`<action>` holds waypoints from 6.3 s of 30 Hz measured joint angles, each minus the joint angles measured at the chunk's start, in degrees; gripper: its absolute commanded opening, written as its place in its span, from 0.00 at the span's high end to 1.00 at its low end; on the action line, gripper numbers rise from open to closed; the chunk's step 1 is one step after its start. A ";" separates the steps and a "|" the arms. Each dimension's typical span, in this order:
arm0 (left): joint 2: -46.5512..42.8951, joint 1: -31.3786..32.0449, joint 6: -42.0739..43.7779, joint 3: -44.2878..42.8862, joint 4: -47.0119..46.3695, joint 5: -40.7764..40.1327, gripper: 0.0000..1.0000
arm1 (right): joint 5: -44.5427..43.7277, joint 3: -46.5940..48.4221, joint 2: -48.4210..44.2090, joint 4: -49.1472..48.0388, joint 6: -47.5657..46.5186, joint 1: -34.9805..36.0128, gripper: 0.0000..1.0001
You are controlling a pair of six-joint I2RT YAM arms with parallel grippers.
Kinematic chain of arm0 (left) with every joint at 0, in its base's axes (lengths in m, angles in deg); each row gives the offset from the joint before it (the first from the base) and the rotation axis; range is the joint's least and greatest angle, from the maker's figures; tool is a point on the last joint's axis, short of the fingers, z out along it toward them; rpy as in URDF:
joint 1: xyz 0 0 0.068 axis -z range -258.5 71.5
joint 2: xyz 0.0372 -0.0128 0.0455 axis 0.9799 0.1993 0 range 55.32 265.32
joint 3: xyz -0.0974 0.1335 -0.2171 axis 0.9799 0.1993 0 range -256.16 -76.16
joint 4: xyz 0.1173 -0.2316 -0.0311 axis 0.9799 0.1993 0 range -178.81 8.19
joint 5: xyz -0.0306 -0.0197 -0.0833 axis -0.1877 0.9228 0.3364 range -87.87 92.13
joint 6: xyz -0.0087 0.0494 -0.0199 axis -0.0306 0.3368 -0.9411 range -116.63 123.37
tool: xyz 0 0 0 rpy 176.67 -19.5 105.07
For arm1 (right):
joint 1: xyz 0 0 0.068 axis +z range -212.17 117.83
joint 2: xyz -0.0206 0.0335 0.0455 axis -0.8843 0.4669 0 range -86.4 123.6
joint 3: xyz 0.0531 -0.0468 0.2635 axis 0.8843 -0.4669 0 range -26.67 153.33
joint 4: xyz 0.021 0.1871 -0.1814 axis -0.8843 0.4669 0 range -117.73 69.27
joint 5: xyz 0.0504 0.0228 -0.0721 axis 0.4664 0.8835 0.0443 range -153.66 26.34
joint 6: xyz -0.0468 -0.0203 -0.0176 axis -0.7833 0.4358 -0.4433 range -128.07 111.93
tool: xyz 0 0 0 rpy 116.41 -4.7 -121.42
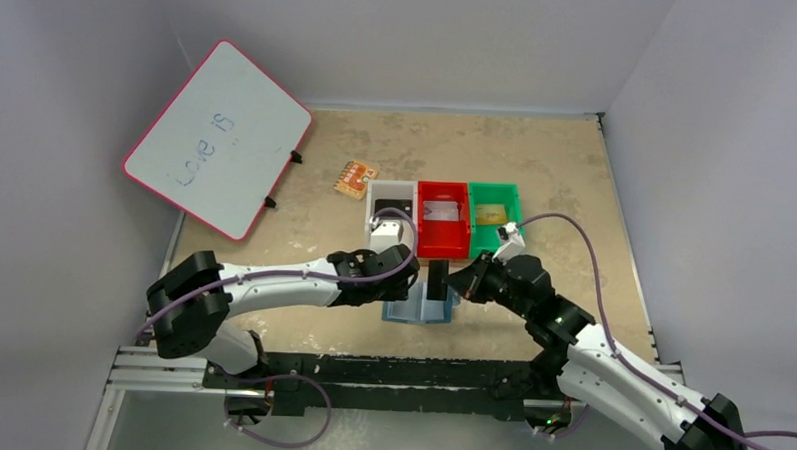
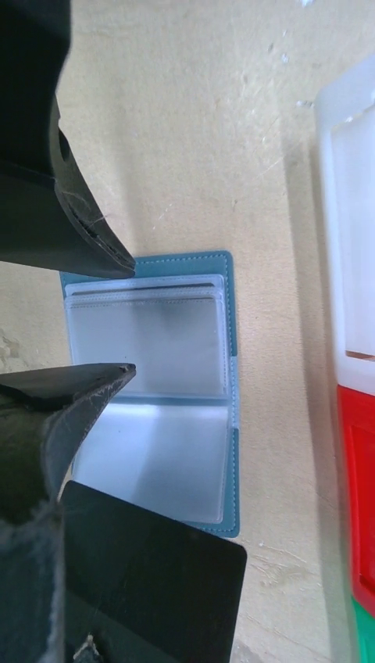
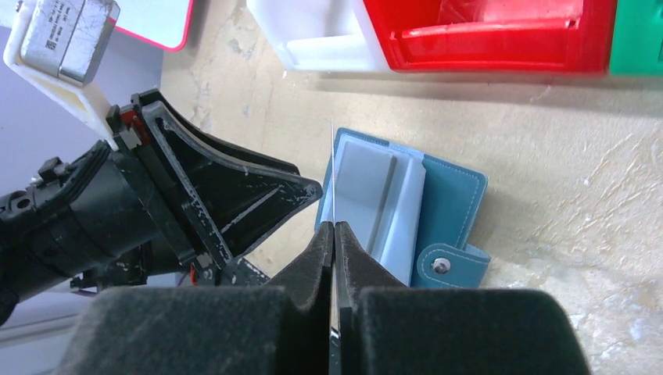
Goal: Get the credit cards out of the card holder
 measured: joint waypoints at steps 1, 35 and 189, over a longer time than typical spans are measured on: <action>-0.37 0.00 0.22 -0.39 0.66 -0.66 0.48 | -0.13 0.17 -0.59 0.15 -0.76 0.00 1.00; -31.28 -30.45 19.37 2.38 18.45 -26.45 0.13 | 0.15 21.77 22.27 -9.73 -50.60 0.46 1.00; -27.32 -53.57 30.18 3.15 11.96 -1.22 0.15 | -35.50 39.54 52.50 31.10 21.55 32.85 0.36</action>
